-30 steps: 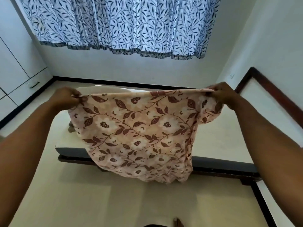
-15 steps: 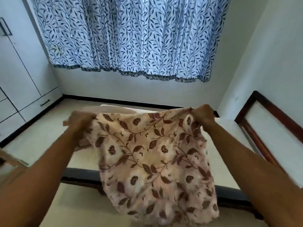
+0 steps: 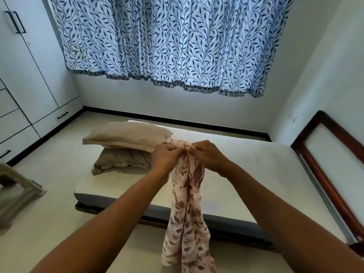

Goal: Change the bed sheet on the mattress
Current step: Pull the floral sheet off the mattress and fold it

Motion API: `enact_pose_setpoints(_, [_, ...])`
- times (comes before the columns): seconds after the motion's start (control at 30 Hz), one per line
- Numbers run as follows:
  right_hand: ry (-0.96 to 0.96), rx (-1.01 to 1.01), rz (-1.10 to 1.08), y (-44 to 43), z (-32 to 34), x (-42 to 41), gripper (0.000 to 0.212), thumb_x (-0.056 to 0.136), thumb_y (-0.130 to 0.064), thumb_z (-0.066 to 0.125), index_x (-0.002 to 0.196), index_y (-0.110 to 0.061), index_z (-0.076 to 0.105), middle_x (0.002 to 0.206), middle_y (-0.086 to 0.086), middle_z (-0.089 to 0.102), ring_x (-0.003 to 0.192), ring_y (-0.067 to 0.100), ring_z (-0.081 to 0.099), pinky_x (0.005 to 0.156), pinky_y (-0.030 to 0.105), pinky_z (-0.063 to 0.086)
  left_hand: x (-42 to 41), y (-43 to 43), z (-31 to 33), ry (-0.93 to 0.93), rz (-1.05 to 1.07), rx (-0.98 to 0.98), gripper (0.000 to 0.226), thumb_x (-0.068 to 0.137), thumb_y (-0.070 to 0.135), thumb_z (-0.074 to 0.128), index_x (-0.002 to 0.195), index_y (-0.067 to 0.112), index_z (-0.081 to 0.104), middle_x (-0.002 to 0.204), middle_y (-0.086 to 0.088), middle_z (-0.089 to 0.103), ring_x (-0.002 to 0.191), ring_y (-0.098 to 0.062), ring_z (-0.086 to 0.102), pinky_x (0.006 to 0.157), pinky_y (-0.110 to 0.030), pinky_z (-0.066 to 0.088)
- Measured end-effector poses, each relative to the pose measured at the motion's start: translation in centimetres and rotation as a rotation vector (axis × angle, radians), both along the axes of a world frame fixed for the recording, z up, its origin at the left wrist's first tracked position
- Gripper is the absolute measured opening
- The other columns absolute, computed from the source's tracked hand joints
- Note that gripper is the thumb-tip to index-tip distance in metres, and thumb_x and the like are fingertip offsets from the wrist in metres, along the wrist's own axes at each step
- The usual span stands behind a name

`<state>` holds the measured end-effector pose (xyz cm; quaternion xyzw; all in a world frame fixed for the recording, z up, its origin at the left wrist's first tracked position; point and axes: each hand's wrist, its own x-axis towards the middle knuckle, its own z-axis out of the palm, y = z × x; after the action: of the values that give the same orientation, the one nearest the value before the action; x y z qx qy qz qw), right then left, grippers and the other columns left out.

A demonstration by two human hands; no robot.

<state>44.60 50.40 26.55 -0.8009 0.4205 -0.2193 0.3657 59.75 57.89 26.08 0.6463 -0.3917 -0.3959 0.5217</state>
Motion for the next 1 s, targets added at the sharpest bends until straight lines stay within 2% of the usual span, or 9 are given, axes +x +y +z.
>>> enact_pose_setpoints(0.13, [0.037,-0.138,0.128,-0.1,-0.2,-1.4,0.029,0.082,-0.034,0.081,0.101,-0.013,0.071,0.089,0.001,0.074,0.080,0.017,0.071,0.075,0.040,0.060,-0.4,-0.3,0.4,0.205,-0.147,-0.002,0.029,0.098,0.022,0.057,0.103,-0.001,0.074,0.092,-0.019,0.075,0.084,-0.034,0.071,0.076,-0.043,0.060])
enact_pose_setpoints(0.2, [0.030,-0.265,0.085,-0.6,-0.4,-1.9,0.033,0.073,-0.030,0.087,0.096,-0.012,0.072,0.085,-0.001,0.073,0.079,0.016,0.070,0.075,0.043,0.057,0.0,-0.2,0.9,0.382,-0.309,-0.026,0.037,0.102,0.020,0.049,0.116,-0.009,0.067,0.106,-0.025,0.072,0.096,-0.034,0.071,0.087,-0.041,0.058])
enact_pose_setpoints(0.27, [-0.010,-0.331,0.057,-1.4,-0.1,-1.9,0.025,0.073,-0.028,0.086,0.079,-0.010,0.070,0.074,0.001,0.070,0.068,0.018,0.067,0.067,0.043,0.054,0.6,-0.3,1.0,0.388,-0.333,-0.142,0.034,0.105,0.014,0.046,0.118,-0.010,0.066,0.110,-0.027,0.071,0.105,-0.035,0.071,0.094,-0.041,0.058])
enact_pose_setpoints(0.4, [-0.040,-0.379,0.095,-2.8,1.8,-1.2,0.025,0.084,-0.018,0.078,0.065,-0.009,0.066,0.059,0.005,0.063,0.051,0.013,0.053,0.052,0.044,0.046,2.0,-0.2,-0.3,-0.210,-0.170,-0.361,0.014,0.098,0.017,0.062,0.109,0.012,0.068,0.099,-0.004,0.073,0.095,-0.016,0.071,0.086,-0.038,0.060])
enact_pose_setpoints(0.47, [-0.041,-0.398,0.091,-3.5,3.0,-1.3,0.021,0.086,-0.017,0.077,0.069,-0.007,0.069,0.062,0.007,0.066,0.053,0.016,0.056,0.054,0.042,0.048,2.5,0.2,-1.6,-0.480,-0.172,-0.376,0.023,0.091,0.028,0.071,0.109,0.019,0.060,0.097,0.005,0.065,0.087,-0.009,0.065,0.077,-0.036,0.059])
enact_pose_setpoints(0.6, [-0.124,-0.366,0.147,-4.7,5.9,-2.0,0.019,0.087,-0.023,0.076,0.077,-0.007,0.073,0.070,0.009,0.070,0.061,0.016,0.059,0.059,0.040,0.050,4.2,0.7,-3.3,-0.656,-0.152,-0.359,0.055,0.079,0.053,0.073,0.119,0.025,0.049,0.107,0.009,0.058,0.094,-0.012,0.063,0.079,-0.040,0.058])
enact_pose_setpoints(0.77, [-0.226,-0.284,0.221,-5.7,9.5,-3.7,0.019,0.090,-0.014,0.073,0.094,0.005,0.075,0.087,0.021,0.073,0.078,0.039,0.069,0.070,0.046,0.057,6.5,0.4,-3.3,-0.993,-0.268,-0.350,0.039,0.084,0.055,0.060,0.115,0.031,0.066,0.097,0.015,0.063,0.092,-0.012,0.050,0.080,-0.047,0.049])
enact_pose_setpoints(0.83, [-0.244,-0.281,0.230,-5.9,10.6,-4.6,0.014,0.091,-0.005,0.072,0.102,0.004,0.076,0.094,0.019,0.076,0.086,0.033,0.073,0.078,0.041,0.059,7.2,0.1,-2.9,-1.090,-0.310,-0.374,0.041,0.085,0.053,0.055,0.110,0.026,0.074,0.098,0.011,0.068,0.096,-0.014,0.046,0.082,-0.047,0.045])
enact_pose_setpoints(1.0, [-0.259,-0.273,0.147,-7.1,11.6,-8.1,0.016,0.090,-0.001,0.073,0.106,-0.001,0.076,0.090,0.004,0.077,0.082,0.011,0.072,0.075,0.026,0.059,8.8,-2.1,2.2,-1.365,-0.372,-0.438,0.018,0.080,0.023,0.081,0.098,0.024,0.079,0.096,0.000,0.064,0.102,-0.029,0.051,0.083,-0.044,0.039])
